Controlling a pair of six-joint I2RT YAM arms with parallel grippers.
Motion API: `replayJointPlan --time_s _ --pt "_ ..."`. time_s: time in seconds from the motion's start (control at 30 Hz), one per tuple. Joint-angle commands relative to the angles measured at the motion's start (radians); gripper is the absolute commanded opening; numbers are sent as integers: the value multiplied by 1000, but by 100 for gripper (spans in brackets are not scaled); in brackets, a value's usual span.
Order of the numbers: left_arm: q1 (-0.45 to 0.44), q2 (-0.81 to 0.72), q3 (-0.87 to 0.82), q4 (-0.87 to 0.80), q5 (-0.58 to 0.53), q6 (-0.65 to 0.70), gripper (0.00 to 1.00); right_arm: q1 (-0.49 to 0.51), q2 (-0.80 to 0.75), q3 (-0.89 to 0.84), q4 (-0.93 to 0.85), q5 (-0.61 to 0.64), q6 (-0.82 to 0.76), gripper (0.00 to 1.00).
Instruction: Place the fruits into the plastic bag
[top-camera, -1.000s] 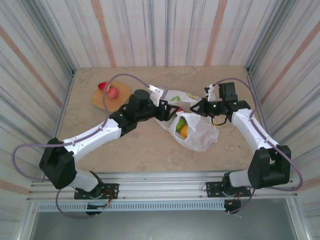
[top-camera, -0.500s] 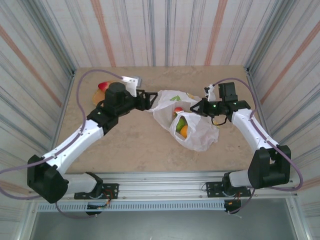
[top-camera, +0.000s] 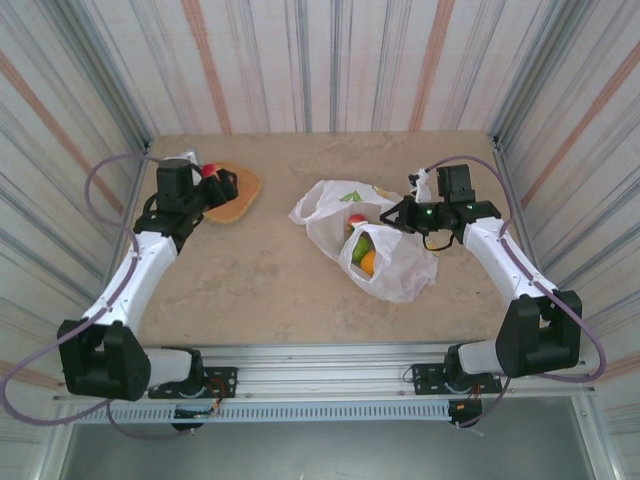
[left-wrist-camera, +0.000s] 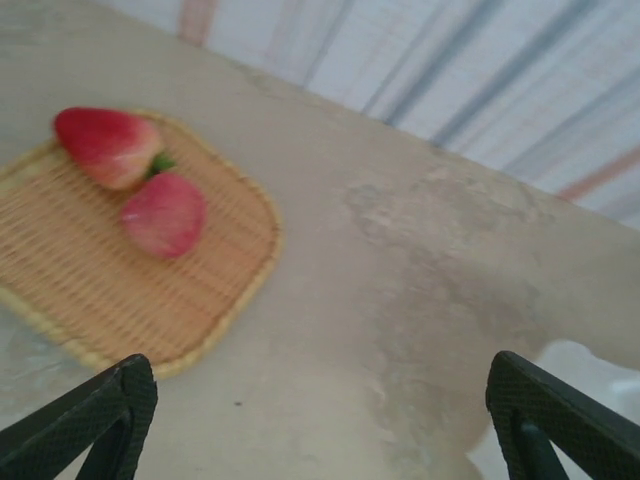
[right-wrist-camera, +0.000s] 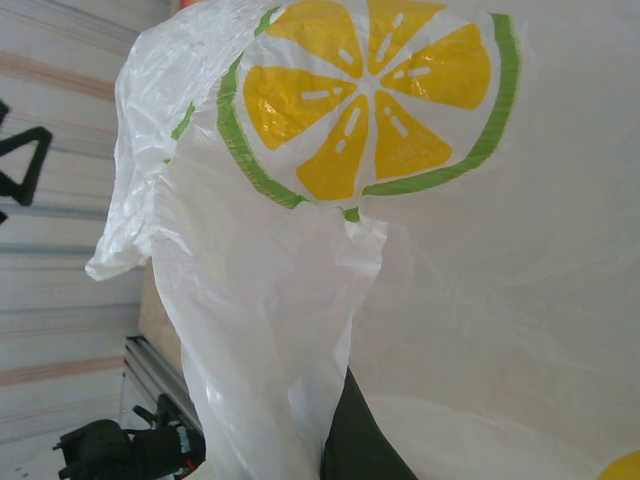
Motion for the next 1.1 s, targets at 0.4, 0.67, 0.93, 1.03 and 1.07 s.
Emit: replayJointPlan --time_s 0.4,0.67,0.93,1.03,1.07 --pt "65 473 261 -40 -63 -26 99 10 -24 14 -19 5 -26 0" --pt "88 652 420 -80 -28 -46 95 10 -37 10 -23 7 -24 0" --pt "90 753 518 -102 0 -34 93 11 -39 25 -37 8 -27 0" --pt "93 804 542 -111 10 -33 92 11 -40 29 -42 10 -28 0" --pt "94 812 547 -111 15 -34 91 11 -41 28 -43 9 -28 0"
